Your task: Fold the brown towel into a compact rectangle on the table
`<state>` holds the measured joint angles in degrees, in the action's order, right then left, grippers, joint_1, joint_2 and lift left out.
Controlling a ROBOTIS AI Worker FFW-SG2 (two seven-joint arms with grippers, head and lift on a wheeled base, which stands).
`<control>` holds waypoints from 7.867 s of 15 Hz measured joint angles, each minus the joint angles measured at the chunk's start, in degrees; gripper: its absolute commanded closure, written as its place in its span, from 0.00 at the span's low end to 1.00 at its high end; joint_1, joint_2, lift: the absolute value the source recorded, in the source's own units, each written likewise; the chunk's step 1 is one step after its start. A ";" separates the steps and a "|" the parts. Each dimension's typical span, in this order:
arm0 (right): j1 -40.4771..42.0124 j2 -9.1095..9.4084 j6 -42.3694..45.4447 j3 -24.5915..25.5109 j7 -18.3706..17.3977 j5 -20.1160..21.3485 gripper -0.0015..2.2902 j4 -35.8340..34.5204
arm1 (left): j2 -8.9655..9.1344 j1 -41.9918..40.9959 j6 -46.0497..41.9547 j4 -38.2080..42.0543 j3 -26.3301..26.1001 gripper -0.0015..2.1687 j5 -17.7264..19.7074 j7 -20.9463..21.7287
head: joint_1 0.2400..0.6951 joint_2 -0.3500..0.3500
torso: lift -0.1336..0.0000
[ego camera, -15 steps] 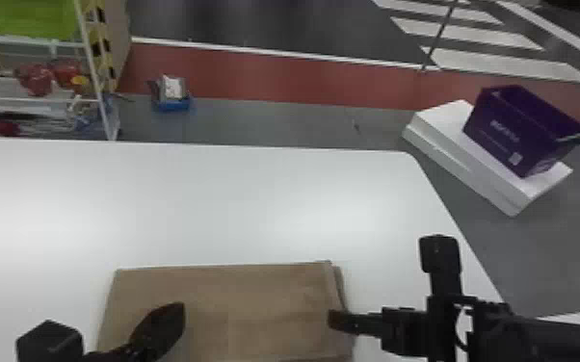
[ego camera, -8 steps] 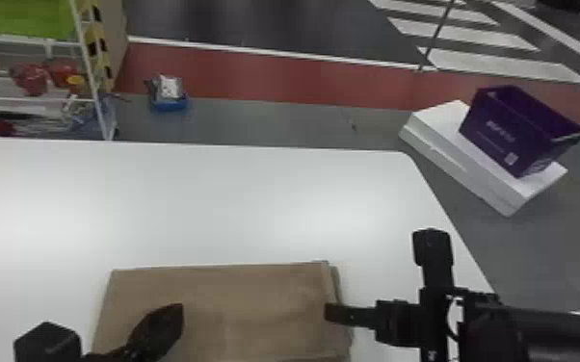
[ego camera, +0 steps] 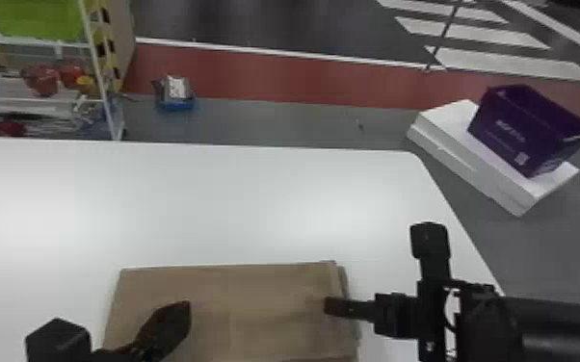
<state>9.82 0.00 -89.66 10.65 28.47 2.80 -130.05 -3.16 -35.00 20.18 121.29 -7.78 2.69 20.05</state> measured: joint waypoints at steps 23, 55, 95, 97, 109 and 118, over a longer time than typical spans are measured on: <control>-0.72 0.00 -0.30 0.03 6.04 -6.41 0.52 -1.13 | -0.19 0.24 0.35 -0.40 0.40 0.81 0.21 -0.28 | 1.00 0.31 | 0.08; -4.48 0.00 -0.30 5.62 -1.91 -26.62 0.52 -10.12 | -0.06 1.29 5.56 0.51 3.26 0.81 -1.15 0.08 | 1.00 0.43 | 0.08; -6.68 0.00 15.64 -23.28 -7.56 -24.66 0.52 7.06 | -0.41 -0.16 2.80 -0.96 -1.88 0.81 -1.11 0.34 | 1.00 0.74 | 0.08; -6.82 0.00 15.35 -24.01 -7.48 -24.45 0.52 7.78 | -0.41 -0.55 2.05 -0.63 -1.73 0.81 -1.09 0.38 | 1.00 0.76 | 0.08; -6.33 0.00 10.55 -25.35 -6.23 -24.35 0.05 7.25 | -0.44 -2.17 1.40 0.56 -2.68 0.83 -2.52 -0.74 | 1.00 0.79 | 0.08; -5.99 0.00 10.25 -23.89 -6.22 -25.71 0.05 7.27 | -1.83 -9.21 5.68 11.45 5.60 0.83 -5.27 0.06 | 1.00 0.97 | 0.08</control>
<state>3.83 0.00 -79.42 -13.24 22.24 -22.91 -122.78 -4.99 -44.21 25.85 132.74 -2.19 -2.59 20.11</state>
